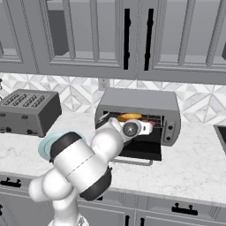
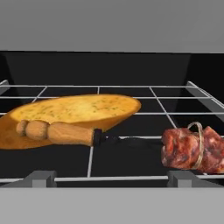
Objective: Pick up the kebab skewer and baguette bread, and place them inside the toaster oven. Close the toaster oven door and start by setting the timer.
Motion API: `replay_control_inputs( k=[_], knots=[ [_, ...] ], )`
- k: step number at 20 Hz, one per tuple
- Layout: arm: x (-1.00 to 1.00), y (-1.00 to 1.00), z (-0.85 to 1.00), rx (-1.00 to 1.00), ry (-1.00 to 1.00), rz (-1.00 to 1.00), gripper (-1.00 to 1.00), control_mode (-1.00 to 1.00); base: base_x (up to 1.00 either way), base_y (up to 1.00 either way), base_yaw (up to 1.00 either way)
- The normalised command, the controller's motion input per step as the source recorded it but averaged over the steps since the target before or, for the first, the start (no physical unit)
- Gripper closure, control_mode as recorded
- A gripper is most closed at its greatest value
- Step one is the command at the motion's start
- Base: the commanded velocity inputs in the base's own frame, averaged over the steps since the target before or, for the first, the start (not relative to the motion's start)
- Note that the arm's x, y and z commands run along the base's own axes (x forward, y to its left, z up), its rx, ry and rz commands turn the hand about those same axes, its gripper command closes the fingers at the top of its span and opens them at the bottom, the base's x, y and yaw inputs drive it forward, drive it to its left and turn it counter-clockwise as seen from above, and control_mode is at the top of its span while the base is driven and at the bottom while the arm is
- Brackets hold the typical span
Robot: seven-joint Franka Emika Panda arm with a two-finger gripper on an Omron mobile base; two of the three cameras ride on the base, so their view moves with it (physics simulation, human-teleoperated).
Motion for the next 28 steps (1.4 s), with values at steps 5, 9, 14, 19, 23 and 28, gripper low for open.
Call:
replay_control_inputs(
  k=[5,9,14,19,23,28],
  knots=[
    [0.18,0.0,0.0,0.0,0.0,0.0,-1.0,-1.0,0.0,0.0,0.0],
    [0.18,0.0,0.0,0.0,0.0,0.0,-1.0,-1.0,0.0,0.0,0.0],
    [0.18,0.0,0.0,0.0,0.0,0.0,-1.0,-1.0,0.0,0.0,0.0],
    [0.14,0.0,-0.04,0.0,0.0,0.0,-1.0,-1.0,0.0,0.0,0.0],
    [0.13,0.0,-0.06,0.0,0.0,0.0,-1.0,-1.0,0.0,0.0,0.0],
    [0.12,0.0,-0.06,0.0,0.0,0.0,-1.0,-1.0,0.0,0.0,0.0]
  ],
)
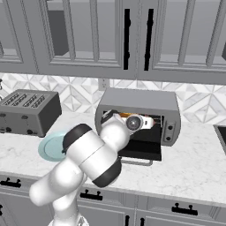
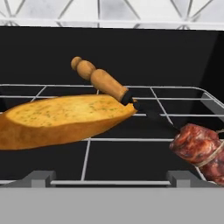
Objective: Pick up the kebab skewer and baguette bread, and place them inside the toaster oven. Close the toaster oven door and start by setting the timer.
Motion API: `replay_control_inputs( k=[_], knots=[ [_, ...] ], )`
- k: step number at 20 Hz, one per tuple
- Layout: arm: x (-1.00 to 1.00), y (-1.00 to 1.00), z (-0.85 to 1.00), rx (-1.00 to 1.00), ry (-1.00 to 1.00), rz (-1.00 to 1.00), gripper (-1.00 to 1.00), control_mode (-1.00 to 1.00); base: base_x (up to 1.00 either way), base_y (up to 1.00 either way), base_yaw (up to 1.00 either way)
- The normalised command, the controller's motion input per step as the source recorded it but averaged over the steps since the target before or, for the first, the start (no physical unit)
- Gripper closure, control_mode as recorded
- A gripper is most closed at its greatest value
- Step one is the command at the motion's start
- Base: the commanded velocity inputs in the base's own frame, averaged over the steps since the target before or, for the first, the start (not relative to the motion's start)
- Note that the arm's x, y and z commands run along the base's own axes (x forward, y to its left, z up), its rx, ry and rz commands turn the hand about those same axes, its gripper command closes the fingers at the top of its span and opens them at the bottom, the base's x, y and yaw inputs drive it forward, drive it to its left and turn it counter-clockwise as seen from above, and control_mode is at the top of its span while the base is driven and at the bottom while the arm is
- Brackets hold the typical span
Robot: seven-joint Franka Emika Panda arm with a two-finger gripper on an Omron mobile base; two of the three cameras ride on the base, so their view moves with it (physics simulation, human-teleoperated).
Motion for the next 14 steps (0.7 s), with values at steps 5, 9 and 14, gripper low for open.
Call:
replay_control_inputs(
  k=[5,9,14],
  knots=[
    [0.11,0.0,-0.06,0.0,0.0,0.0,-1.0,-1.0,0.0,0.0,0.0],
    [0.08,0.0,-0.04,0.0,0.0,0.0,-1.0,-1.0,0.0,0.0,0.0],
    [0.0,0.0,-0.11,0.0,0.05,0.01,-1.0,-1.0,0.0,0.0,0.0]
  ],
)
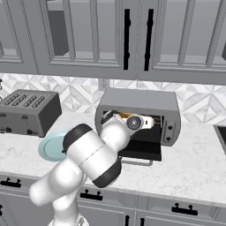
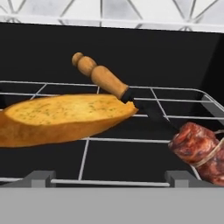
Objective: Pick up the kebab skewer and baguette bread, and place them inside the toaster oven. Close the toaster oven door and start by setting the timer.
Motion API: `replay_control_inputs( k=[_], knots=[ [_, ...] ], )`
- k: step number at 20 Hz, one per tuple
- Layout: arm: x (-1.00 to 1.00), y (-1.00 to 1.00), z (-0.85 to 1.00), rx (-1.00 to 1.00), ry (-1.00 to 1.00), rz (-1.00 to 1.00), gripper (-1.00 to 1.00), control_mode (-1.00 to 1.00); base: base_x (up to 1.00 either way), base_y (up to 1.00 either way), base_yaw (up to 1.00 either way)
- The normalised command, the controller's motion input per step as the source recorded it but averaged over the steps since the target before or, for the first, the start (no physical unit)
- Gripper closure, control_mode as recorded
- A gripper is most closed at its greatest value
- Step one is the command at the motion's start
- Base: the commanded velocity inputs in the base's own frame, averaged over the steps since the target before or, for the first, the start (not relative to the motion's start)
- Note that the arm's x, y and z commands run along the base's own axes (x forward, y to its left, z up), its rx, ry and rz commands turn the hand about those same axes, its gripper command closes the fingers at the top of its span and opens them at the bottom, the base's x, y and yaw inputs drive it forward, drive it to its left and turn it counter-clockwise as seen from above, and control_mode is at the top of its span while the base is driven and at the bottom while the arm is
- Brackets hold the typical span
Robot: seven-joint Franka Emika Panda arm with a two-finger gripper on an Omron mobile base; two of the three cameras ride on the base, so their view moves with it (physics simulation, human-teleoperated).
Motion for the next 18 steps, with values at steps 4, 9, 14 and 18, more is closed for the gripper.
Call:
replay_control_inputs(
  k=[4,9,14,18],
  knots=[
    [-0.04,0.02,-0.11,0.0,0.1,0.0,-1.0,-1.0,0.0,0.0,0.0],
    [-0.02,0.0,-0.1,0.0,0.1,0.02,-1.0,-1.0,0.0,0.0,0.0],
    [-0.13,0.0,-0.04,0.0,0.08,0.02,-1.0,-1.0,0.0,0.0,0.0],
    [-0.25,0.0,0.0,0.0,0.0,0.0,-1.0,-1.0,0.0,0.0,0.0]
  ],
)
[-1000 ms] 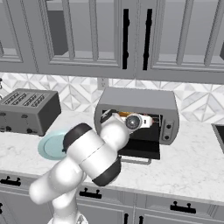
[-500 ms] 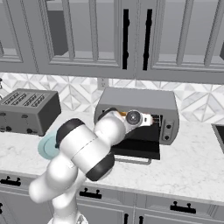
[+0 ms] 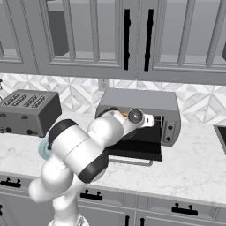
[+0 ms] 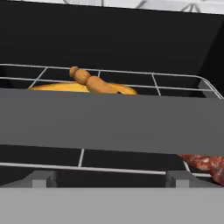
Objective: Pick up the kebab skewer and baguette bread, and place them inside the toaster oven. Close the toaster oven door and start by setting the timer.
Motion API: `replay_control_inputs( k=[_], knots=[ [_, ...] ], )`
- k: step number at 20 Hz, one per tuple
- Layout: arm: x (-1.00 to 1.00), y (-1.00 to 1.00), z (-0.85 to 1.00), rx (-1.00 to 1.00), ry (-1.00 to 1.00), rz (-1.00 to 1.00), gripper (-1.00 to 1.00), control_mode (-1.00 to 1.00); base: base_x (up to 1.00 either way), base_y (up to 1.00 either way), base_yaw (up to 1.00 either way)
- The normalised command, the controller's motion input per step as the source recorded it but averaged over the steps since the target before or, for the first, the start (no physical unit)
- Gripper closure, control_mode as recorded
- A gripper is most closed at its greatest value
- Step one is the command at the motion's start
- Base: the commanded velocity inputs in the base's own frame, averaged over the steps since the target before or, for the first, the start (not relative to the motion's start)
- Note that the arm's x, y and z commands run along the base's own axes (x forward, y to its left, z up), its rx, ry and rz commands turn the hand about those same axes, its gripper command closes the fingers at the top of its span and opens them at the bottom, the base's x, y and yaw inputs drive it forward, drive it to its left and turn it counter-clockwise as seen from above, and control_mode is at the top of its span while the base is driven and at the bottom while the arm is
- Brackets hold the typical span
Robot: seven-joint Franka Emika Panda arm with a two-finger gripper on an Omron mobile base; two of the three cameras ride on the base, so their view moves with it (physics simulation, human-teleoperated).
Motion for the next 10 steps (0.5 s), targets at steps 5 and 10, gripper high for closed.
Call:
replay_control_inputs(
  k=[5,10],
  knots=[
    [-0.48,0.0,0.0,0.05,0.0,0.0,-1.0,-1.0,0.0,0.0,0.0],
    [-0.39,-0.01,0.0,0.03,0.0,0.0,-1.0,-1.0,0.0,0.0,0.0]
  ],
)
